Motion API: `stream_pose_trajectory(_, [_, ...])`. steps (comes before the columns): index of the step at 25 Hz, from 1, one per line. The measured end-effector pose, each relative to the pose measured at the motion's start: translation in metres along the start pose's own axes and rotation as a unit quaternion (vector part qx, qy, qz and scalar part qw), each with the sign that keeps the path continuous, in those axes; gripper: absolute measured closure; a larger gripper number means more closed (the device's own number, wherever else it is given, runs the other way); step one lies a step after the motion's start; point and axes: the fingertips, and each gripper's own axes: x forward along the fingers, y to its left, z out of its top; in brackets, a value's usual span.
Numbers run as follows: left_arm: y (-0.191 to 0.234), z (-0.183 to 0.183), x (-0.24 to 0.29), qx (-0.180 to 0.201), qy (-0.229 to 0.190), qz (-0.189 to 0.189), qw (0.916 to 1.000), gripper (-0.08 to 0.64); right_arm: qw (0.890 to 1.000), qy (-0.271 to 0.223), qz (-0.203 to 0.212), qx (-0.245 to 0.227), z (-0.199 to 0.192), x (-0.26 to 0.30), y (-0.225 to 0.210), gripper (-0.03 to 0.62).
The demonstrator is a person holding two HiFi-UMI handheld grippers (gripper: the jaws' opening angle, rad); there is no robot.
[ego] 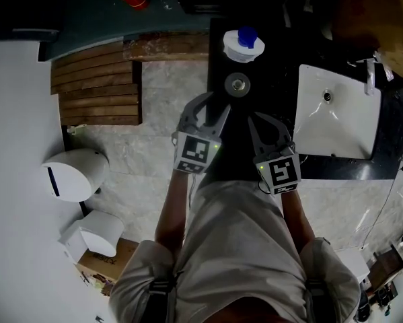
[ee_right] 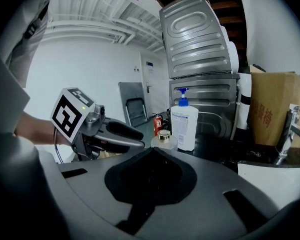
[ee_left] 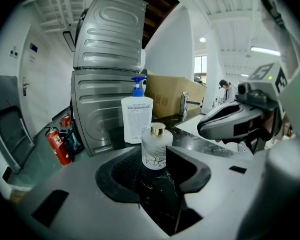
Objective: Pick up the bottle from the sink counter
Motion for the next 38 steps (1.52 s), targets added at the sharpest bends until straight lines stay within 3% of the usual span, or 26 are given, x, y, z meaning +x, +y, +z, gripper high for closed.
stream_pose_trajectory(17, [-0.006, -0.009, 0.038, 0.004, 0.027, -0.036, 0.9990, 0.300, 1.000, 0.013, 0.003, 0.014, -0.009, 0.006, -0.013, 0.597])
stream_pose_trajectory(38, [-0.013, -0.007, 0.078, 0.028, 0.042, -0.050, 0.9975, 0.239, 0.999, 0.020, -0.013, 0.030, -0.017, -0.001, -0.030, 0.597])
